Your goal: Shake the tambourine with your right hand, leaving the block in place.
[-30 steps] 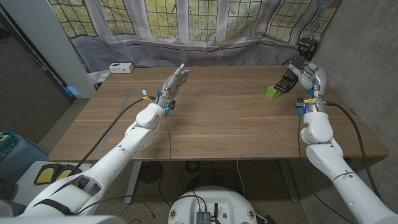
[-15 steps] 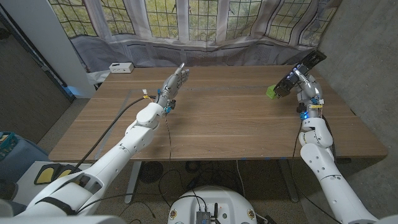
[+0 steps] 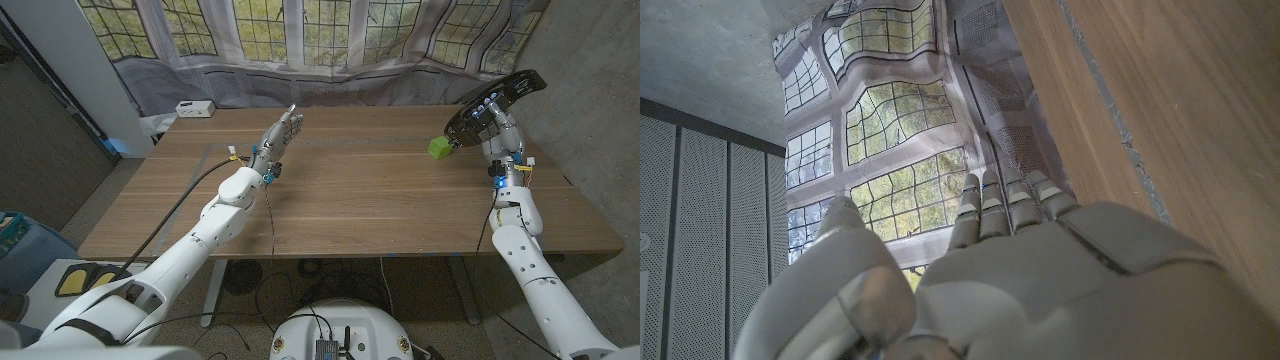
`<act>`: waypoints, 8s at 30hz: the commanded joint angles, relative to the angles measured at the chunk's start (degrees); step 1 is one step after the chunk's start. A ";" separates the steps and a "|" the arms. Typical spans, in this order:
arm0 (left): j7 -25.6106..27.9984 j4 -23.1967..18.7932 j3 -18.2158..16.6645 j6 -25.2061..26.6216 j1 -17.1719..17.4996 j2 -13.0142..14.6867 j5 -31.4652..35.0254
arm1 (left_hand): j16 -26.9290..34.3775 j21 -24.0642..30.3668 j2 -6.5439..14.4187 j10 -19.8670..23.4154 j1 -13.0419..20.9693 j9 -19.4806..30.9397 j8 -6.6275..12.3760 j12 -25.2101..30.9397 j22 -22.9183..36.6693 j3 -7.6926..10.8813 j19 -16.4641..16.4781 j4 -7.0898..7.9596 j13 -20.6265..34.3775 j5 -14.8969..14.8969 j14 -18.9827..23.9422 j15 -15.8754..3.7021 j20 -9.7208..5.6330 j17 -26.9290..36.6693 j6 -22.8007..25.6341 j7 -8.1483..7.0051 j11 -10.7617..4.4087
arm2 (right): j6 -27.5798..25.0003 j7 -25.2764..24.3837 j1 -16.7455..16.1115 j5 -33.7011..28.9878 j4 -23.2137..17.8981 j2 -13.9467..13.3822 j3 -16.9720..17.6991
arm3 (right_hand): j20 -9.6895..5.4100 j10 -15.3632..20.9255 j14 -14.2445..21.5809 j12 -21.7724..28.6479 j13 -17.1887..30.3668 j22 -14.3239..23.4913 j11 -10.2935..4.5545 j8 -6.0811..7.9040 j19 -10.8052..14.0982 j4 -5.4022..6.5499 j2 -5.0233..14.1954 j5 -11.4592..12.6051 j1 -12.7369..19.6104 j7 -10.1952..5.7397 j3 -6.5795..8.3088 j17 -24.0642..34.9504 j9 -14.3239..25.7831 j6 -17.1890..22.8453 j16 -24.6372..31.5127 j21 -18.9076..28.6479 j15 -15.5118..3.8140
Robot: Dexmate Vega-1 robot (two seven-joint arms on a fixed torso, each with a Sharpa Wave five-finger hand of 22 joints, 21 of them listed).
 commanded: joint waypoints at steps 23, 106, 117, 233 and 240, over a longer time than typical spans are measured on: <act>2.50 -5.15 -1.48 0.62 4.35 2.01 -0.70 | -0.17 -0.26 0.40 0.56 -0.20 0.12 -0.07 -0.39 0.34 0.12 -0.42 -0.29 0.05 -0.01 -0.16 -0.18 0.14 0.09 0.70 0.03 -0.23 | -15.78 -12.33 8.30 -73.82 -30.17 -31.48 -19.25 | -0.31 0.26 0.84 0.14 0.27 0.13 0.38 0.07 -2.18 -0.06 2.85 0.25 3.12 -6.09 -0.23 1.36 0.38 6.88 -0.27 0.52 -5.34; 2.17 -7.16 -1.50 1.79 5.17 3.19 -0.91 | -0.19 -0.23 0.37 0.55 -0.41 0.12 -0.15 -0.51 0.35 0.29 -0.50 -0.50 0.07 -0.02 -0.28 -0.31 0.16 0.09 0.56 -0.06 -0.34 | -5.60 8.25 -0.10 20.47 2.29 8.59 3.45 | -1.03 -0.39 0.71 -0.16 0.56 -0.10 -0.45 -0.81 -3.08 0.34 3.19 0.38 2.84 -6.78 -0.39 2.39 0.56 6.44 -1.42 3.04 -5.56; 2.46 -7.60 -1.53 2.05 5.64 3.38 -0.91 | -0.18 -0.21 0.37 0.53 -0.43 0.12 -0.16 -0.53 0.35 0.31 -0.48 -0.52 0.07 -0.02 -0.25 -0.26 0.17 0.09 0.54 -0.06 -0.39 | 2.95 -11.96 -3.11 -17.78 -3.09 -5.52 -2.40 | -0.76 -0.52 0.42 -0.17 0.60 -0.11 0.26 -0.93 -3.65 0.47 3.27 0.40 2.61 -6.53 -0.40 2.45 0.59 6.14 -1.73 3.19 -5.43; 1.55 -6.34 -2.27 0.48 6.28 3.12 -2.15 | -0.23 -0.24 0.27 0.31 -0.69 0.12 -0.18 -0.62 0.35 0.51 -1.02 -0.81 0.09 -0.03 -0.75 -0.07 0.45 0.09 0.36 -0.04 -0.37 | -39.25 2.66 30.15 -93.97 -16.10 -24.19 -45.47 | 0.01 -0.34 0.01 -0.01 0.76 -0.26 0.33 -1.01 -5.06 0.33 3.35 0.36 3.06 -6.08 -0.44 4.68 0.67 6.84 -1.93 6.36 -5.19; 1.85 -7.34 -2.34 0.74 6.69 3.57 -1.95 | -0.22 -0.24 0.27 0.32 -0.69 0.12 -0.17 -0.62 0.35 0.53 -1.04 -0.83 0.09 -0.03 -0.75 -0.07 0.47 0.09 0.36 -0.04 -0.36 | -38.54 4.23 31.23 -94.72 -13.94 -22.84 -46.95 | 0.07 -0.35 0.03 -0.01 0.77 -0.28 0.41 -1.03 -5.14 0.34 3.31 0.37 3.01 -6.11 -0.44 4.74 0.66 6.82 -1.99 6.54 -5.20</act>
